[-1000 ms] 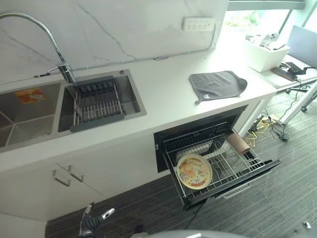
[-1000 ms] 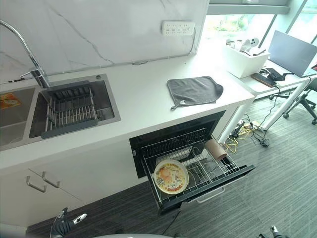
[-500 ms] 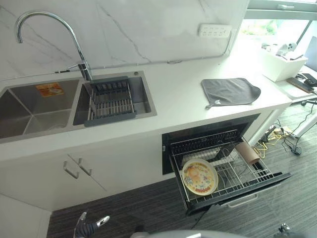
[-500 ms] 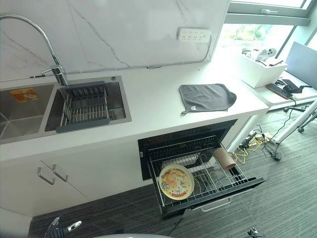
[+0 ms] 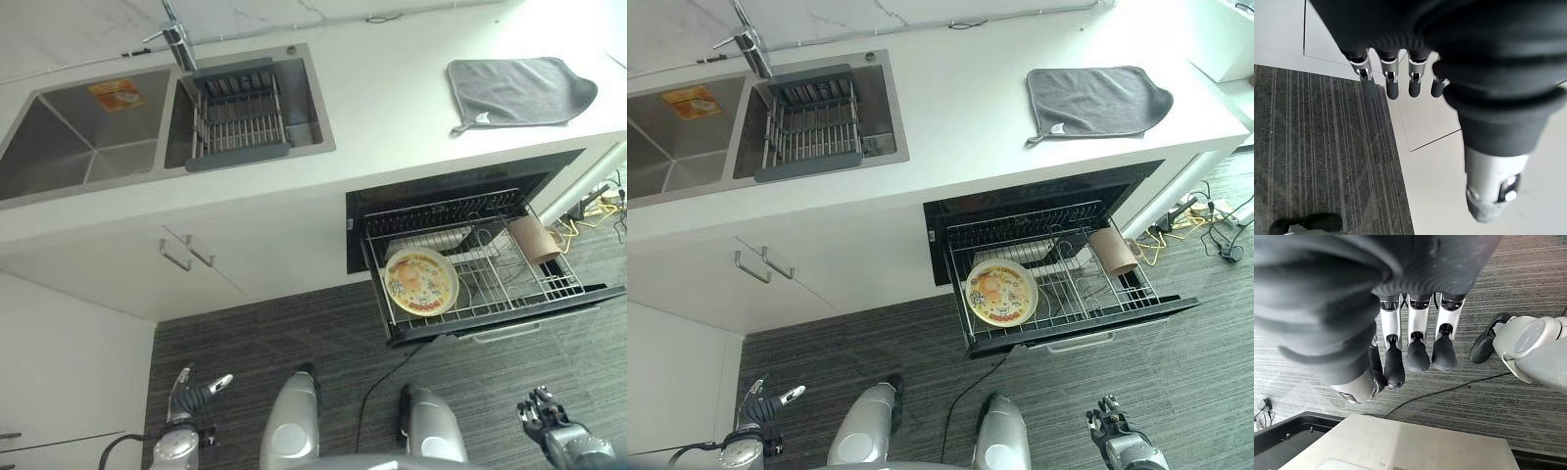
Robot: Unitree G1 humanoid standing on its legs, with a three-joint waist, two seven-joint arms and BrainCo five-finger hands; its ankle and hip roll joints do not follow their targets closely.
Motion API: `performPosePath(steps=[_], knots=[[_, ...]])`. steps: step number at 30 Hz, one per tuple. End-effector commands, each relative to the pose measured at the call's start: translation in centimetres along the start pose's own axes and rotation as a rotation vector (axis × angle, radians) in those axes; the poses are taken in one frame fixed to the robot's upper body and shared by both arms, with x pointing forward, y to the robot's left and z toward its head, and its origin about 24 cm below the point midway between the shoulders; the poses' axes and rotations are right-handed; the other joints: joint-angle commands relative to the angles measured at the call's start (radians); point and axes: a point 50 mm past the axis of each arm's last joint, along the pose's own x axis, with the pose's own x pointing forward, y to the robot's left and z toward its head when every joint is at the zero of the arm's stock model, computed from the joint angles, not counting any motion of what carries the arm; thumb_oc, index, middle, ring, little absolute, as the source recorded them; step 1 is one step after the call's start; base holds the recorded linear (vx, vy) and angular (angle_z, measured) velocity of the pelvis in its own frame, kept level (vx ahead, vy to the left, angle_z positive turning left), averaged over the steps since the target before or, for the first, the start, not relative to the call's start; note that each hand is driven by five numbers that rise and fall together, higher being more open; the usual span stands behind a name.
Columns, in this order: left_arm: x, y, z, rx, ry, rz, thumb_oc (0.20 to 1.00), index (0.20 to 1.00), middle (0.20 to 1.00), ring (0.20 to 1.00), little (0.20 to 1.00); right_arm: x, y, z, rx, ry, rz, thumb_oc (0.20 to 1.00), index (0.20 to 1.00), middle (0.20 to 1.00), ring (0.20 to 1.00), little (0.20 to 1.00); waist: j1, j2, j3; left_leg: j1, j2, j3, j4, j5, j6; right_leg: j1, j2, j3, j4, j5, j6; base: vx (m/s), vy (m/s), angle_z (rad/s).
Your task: Place the dishes in the dishwasher.
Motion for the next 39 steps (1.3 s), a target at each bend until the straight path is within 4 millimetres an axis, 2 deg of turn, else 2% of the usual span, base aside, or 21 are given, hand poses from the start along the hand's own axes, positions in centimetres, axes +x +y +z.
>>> performPosePath(steps=[1, 5, 7, 13, 16, 21, 23, 30, 35, 39], knots=[[0.2, 0.5, 1.0, 0.005, -0.053, 0.023, 1.0, 1.0, 1.0, 1.0, 1.0, -0.1, 0.2, 1.2, 0.091, -0.008, -0.004, 0.2, 0.2, 0.2, 0.2, 0.2, 0.016, 0.008, -0.038, 0.026, 0.011, -0.006, -0.005, -0.05, -0.009, 0.005, 0.011, 0.003, 0.019, -0.024, -0.014, -0.1, 0.059, -0.05], [0.1, -0.5, 1.0, 0.01, -0.055, 0.015, 1.0, 1.0, 1.0, 1.0, 1.0, 0.0, 2.2, 2.2, 0.03, -0.03, 0.042, 0.2, 0.2, 0.2, 0.2, 0.2, 0.023, 0.018, -0.019, 0.026, 0.01, -0.005, 0.017, -0.057, -0.007, -0.002, 0.004, 0.004, 0.039, -0.023, -0.015, -0.04, 0.03, -0.04], [0.2, -0.6, 1.2, 0.008, -0.061, 0.014, 1.0, 1.0, 1.0, 1.0, 1.0, -0.2, 3.3, 3.4, -0.002, -0.053, 0.072, 0.2, 0.2, 0.2, 0.2, 0.2, 0.027, 0.024, -0.01, 0.011, 0.01, -0.004, 0.025, -0.054, -0.009, -0.018, -0.001, 0.001, 0.047, -0.02, -0.015, -0.08, 0.034, 0.0], [0.8, -0.8, 3.3, 0.0, -0.122, -0.019, 1.0, 1.0, 1.0, 1.0, 1.0, -1.5, 8.6, 8.0, -0.112, -0.189, 0.223, 0.2, 0.2, 0.2, 0.2, 0.2, 0.045, 0.055, 0.038, -0.072, 0.0, -0.004, 0.056, -0.041, -0.013, -0.103, -0.02, 0.002, 0.086, -0.011, -0.014, -0.13, 0.03, 0.05], [0.7, -1.1, 3.7, 0.004, -0.141, -0.035, 1.0, 1.0, 1.0, 1.0, 1.0, -2.2, 10.0, 9.7, -0.148, -0.233, 0.263, 0.2, 0.2, 0.2, 0.2, 0.2, 0.054, 0.065, 0.05, -0.093, -0.006, -0.004, 0.063, -0.04, -0.013, -0.127, -0.028, 0.003, 0.099, -0.012, -0.012, -0.07, 0.024, 0.04], [0.9, -1.3, 5.0, 0.006, -0.176, -0.051, 1.0, 1.0, 1.0, 1.0, 1.0, -3.9, 13.6, 12.4, -0.24, -0.325, 0.331, 0.2, 0.2, 0.2, 0.2, 0.2, 0.069, 0.083, 0.071, -0.144, -0.023, -0.006, 0.075, -0.036, -0.009, -0.19, -0.042, 0.012, 0.137, -0.017, -0.007, -0.07, 0.025, 0.04], [0.9, -1.3, 5.4, 0.0, -0.19, -0.06, 1.0, 1.0, 1.0, 1.0, 1.0, -5.2, 15.7, 13.9, -0.298, -0.378, 0.351, 0.2, 0.2, 0.2, 0.2, 0.2, 0.077, 0.096, 0.084, -0.166, -0.031, -0.003, 0.075, -0.031, -0.008, -0.22, -0.051, 0.016, 0.148, -0.017, -0.004, -0.05, 0.05, 0.04], [0.7, -1.4, 5.9, -0.001, -0.223, -0.085, 1.0, 1.0, 1.0, 1.0, 1.0, -8.6, 20.5, 16.8, -0.403, -0.512, 0.411, 0.2, 0.2, 0.2, 0.2, 0.2, 0.098, 0.11, 0.108, -0.184, -0.044, 0.0, 0.048, -0.021, -0.006, -0.252, -0.059, 0.019, 0.159, -0.031, -0.001, 0.01, 0.043, 0.02], [0.6, -0.8, 6.5, 0.029, -0.245, -0.088, 1.0, 1.0, 1.0, 1.0, 1.0, -11.0, 23.2, 18.3, -0.44, -0.594, 0.449, 0.2, 0.2, 0.2, 0.2, 0.2, 0.125, 0.111, 0.121, -0.214, -0.058, -0.01, 0.055, -0.022, 0.001, -0.278, -0.062, 0.006, 0.183, -0.042, -0.006, 0.05, -0.023, 0.04], [0.6, -0.6, 6.7, 0.047, -0.245, -0.091, 1.0, 1.0, 1.0, 1.0, 1.0, -13.6, 26.0, 19.3, -0.512, -0.673, 0.48, 0.2, 0.2, 0.2, 0.2, 0.2, 0.144, 0.131, 0.126, -0.236, -0.072, -0.015, 0.061, -0.019, 0.002, -0.302, -0.074, 0.0, 0.22, -0.062, -0.012, 0.07, -0.013, 0.09]])
